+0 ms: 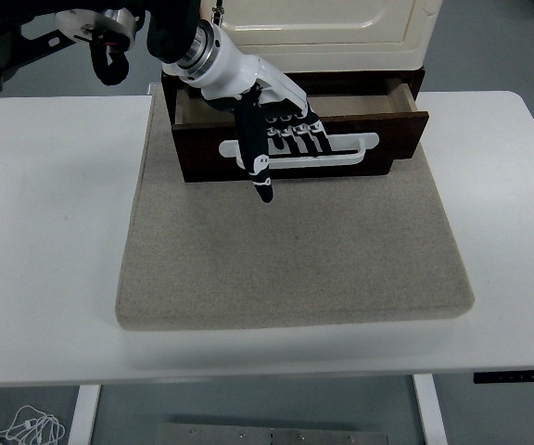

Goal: Open the drawer under the combination cabinet

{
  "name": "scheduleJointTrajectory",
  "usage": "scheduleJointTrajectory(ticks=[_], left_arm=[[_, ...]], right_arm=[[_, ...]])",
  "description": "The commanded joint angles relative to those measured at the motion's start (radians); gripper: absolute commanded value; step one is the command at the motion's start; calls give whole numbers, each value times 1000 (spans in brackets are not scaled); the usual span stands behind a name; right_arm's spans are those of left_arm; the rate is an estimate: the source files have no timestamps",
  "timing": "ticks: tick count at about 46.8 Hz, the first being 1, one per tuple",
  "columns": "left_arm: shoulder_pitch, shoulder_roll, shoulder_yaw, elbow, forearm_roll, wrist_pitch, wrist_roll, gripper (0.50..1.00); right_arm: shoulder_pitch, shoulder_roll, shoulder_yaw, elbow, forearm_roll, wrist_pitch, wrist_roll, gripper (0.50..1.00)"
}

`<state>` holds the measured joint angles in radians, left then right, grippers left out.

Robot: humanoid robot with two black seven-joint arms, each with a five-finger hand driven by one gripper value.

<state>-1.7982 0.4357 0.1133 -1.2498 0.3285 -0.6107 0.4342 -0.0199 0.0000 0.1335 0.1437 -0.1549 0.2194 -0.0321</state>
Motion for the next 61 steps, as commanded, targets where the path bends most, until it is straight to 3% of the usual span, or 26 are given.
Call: scheduleJointTrajectory(ticks=[1,34,61], left_arm=[[2,0,0,-3,0,0,0,1000],[3,1,-6,-14,-8,0,-2,1000],[6,18,-92,-3,-16,0,-2,1000]], right_arm=[[0,0,0,0,0,0,0,926],[0,0,0,-1,0,0,0,926],[0,0,0,-1,0,0,0,926]])
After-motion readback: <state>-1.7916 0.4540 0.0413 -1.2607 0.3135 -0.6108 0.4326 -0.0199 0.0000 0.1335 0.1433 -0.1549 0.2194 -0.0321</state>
